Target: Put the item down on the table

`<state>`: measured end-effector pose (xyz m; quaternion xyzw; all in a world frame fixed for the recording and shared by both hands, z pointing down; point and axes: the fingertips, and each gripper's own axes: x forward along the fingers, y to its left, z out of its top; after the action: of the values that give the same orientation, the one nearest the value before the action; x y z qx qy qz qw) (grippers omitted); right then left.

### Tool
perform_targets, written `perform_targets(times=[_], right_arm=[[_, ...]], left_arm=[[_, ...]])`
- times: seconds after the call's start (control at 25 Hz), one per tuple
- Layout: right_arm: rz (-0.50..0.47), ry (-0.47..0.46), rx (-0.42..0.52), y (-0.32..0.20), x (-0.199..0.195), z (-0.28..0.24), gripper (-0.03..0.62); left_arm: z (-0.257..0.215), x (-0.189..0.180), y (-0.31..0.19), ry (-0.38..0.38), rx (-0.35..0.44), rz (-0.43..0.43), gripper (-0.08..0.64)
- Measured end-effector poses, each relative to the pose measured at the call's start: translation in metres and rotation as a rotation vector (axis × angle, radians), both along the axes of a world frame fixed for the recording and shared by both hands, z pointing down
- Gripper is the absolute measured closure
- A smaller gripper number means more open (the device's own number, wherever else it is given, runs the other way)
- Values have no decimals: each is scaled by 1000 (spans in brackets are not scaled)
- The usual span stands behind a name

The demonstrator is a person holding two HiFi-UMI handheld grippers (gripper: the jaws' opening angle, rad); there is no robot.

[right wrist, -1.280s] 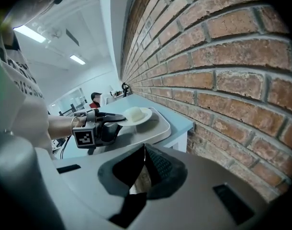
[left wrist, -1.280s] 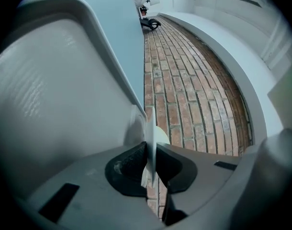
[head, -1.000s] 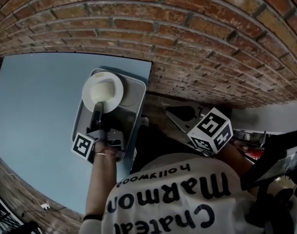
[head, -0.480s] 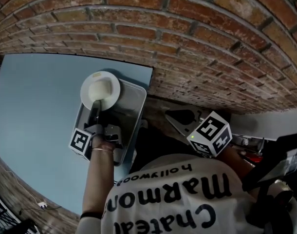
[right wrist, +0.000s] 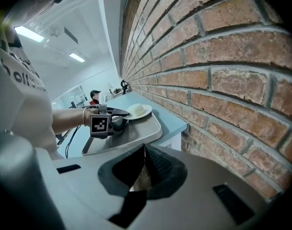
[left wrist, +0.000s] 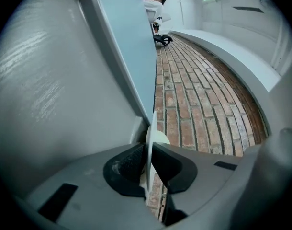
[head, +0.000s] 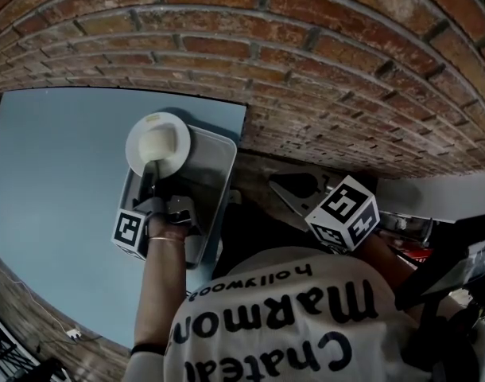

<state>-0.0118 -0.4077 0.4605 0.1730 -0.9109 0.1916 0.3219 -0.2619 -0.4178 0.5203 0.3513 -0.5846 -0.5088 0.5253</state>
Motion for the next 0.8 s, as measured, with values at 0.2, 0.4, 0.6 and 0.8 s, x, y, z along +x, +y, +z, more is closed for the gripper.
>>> perform_targets(times=[0.2, 0.4, 0.6, 0.8], right_arm=[[16, -6, 4, -6, 2, -1, 581], [29, -23, -2, -7, 3, -4, 581], [32, -19, 7, -3, 7, -7, 581], [45, -12, 17, 4, 17, -11, 581]], left_arm=[[2, -3, 5, -65, -64, 4, 534], [2, -7, 9, -135, -104, 26, 532], [1, -8, 11, -169, -127, 40, 531], [2, -8, 10, -153, -154, 51, 495]])
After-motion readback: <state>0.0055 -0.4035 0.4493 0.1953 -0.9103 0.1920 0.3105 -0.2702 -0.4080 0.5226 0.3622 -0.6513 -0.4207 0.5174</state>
